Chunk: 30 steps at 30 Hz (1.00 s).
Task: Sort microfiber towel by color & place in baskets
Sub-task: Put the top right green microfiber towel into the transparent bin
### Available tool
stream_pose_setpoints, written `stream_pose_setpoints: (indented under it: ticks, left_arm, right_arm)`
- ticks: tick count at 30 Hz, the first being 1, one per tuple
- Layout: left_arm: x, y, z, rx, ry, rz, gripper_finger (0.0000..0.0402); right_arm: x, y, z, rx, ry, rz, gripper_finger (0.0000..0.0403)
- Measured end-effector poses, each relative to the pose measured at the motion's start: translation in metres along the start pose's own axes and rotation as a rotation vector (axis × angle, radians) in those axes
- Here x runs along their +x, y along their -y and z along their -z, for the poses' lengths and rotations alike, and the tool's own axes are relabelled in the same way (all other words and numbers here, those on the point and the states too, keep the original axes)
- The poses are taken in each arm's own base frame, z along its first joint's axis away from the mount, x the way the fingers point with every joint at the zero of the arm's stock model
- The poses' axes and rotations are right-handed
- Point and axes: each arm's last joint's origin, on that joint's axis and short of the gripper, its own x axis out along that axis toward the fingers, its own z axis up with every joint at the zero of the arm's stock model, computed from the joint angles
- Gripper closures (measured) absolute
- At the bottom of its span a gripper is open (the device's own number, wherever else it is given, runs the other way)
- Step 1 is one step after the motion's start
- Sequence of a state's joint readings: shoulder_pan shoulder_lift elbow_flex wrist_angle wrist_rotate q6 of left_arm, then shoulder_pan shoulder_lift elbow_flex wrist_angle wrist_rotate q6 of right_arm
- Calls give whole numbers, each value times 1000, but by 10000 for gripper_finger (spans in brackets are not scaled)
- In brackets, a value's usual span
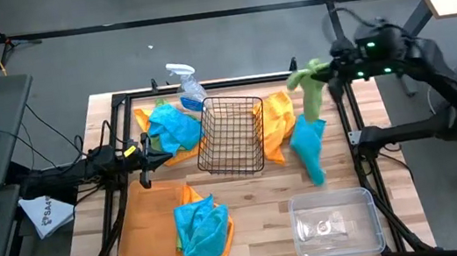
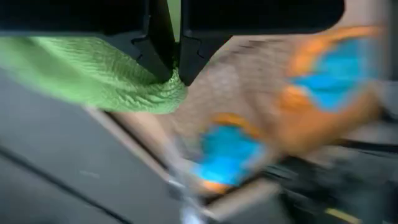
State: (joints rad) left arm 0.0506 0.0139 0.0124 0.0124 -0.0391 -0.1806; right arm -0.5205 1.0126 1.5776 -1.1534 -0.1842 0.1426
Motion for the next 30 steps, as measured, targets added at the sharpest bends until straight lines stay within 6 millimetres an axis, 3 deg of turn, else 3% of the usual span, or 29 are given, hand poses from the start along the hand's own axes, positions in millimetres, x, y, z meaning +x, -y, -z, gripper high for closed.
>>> stream_pose_setpoints:
  ticks: [7, 13, 19, 30]
  left_arm:
    - [0, 0, 0, 0, 0, 0, 398]
    - [0, 0, 0, 0, 0, 0, 398]
    - [0, 0, 0, 0, 0, 0, 398]
    - [0, 0, 0, 0, 0, 0, 398]
  right_arm:
    - [-31, -32, 7, 187, -22, -547, 402]
    - [-46, -59, 8, 300, -114, -807, 403]
    - [-43, -84, 14, 347, -227, -848, 403]
    - [-25, -157, 47, 387, -603, -837, 403]
